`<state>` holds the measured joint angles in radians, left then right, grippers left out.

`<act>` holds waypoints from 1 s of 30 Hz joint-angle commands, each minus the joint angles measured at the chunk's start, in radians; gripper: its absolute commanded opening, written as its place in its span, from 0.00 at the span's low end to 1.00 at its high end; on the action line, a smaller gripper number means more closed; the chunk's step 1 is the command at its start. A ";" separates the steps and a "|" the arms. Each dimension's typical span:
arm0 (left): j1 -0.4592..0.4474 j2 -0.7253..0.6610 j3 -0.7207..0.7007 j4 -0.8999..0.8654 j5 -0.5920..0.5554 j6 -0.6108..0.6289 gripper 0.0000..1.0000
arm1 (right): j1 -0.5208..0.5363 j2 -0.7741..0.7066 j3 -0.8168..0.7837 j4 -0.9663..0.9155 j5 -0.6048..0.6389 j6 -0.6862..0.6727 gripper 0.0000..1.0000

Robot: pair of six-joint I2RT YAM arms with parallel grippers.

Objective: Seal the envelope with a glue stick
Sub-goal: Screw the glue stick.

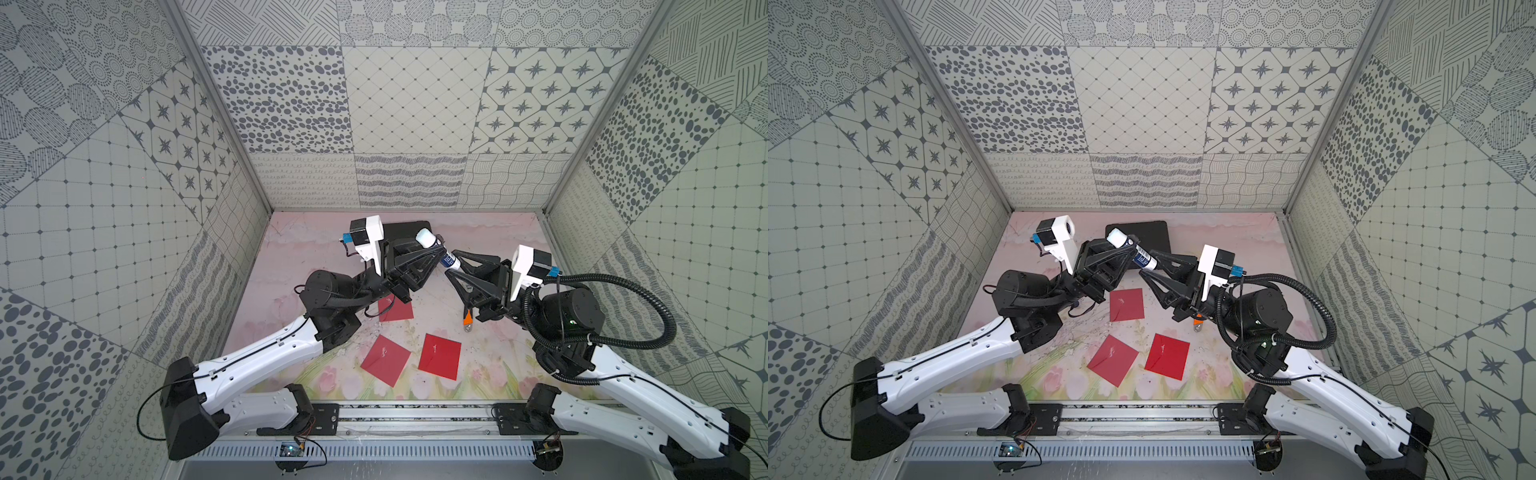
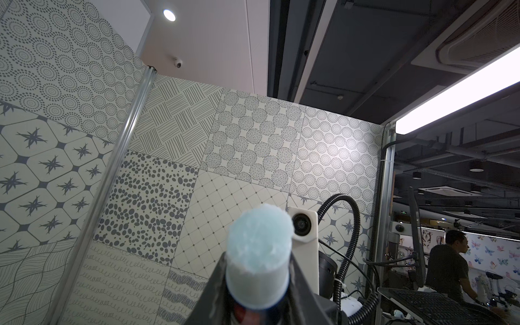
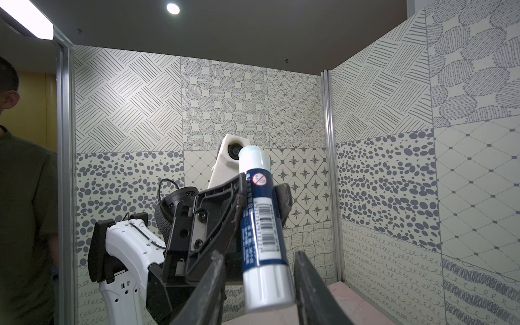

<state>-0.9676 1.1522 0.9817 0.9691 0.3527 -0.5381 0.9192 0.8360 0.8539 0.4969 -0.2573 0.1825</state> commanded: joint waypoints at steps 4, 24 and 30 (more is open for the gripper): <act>0.004 0.003 0.021 0.103 0.004 -0.028 0.00 | 0.004 -0.008 -0.006 -0.004 0.009 -0.018 0.40; 0.004 0.062 -0.042 0.205 -0.230 -0.254 0.00 | 0.036 0.038 0.065 0.044 0.041 -0.789 0.19; 0.003 0.087 -0.043 0.230 -0.297 -0.343 0.00 | 0.051 0.078 0.036 0.116 -0.056 -1.341 0.18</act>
<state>-0.9680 1.2171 0.9428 1.1908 0.1940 -0.7582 0.9379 0.8982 0.8783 0.5415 -0.1791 -0.7826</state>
